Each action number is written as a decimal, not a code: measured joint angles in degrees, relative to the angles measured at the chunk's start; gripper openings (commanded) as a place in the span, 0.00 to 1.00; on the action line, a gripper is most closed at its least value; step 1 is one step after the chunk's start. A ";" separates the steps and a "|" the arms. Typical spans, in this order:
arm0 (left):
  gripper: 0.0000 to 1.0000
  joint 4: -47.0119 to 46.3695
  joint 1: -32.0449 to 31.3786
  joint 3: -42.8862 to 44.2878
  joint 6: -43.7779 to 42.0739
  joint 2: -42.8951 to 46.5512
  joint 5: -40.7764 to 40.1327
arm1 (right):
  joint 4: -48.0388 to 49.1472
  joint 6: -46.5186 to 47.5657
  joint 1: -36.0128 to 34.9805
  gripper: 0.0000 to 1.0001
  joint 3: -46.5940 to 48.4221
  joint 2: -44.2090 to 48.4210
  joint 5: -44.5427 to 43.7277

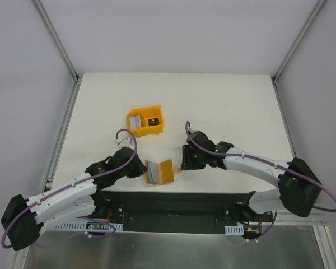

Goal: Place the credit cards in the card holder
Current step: Open the card holder at the center of the board.

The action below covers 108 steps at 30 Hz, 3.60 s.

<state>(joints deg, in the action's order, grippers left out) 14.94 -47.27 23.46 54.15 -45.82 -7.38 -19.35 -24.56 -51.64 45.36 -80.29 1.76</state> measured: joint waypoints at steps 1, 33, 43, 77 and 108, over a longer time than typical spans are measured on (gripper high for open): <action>0.00 0.04 0.00 0.00 -0.02 0.09 0.04 | -0.46 0.00 -0.07 0.46 0.61 1.81 -0.33; 0.00 0.46 -0.02 0.76 -0.85 -0.44 0.87 | 5.99 1.46 -13.70 0.59 16.37 -13.09 2.32; 0.00 0.50 -0.02 0.76 -0.81 0.50 0.85 | 6.71 1.03 -13.79 0.59 16.39 -15.54 3.61; 0.00 0.42 0.00 -5.42 2.93 5.46 -0.22 | -6.08 3.39 -13.90 0.29 17.64 -16.52 -10.14; 0.00 0.79 0.00 -2.10 1.70 4.81 -0.28 | -4.85 6.86 -3.63 0.50 24.13 -12.02 1.40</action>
<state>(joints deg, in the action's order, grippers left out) 15.73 -47.27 21.37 55.86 -41.01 -7.66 -24.21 -17.69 -55.27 69.49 -92.31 3.16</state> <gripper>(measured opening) 0.008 0.469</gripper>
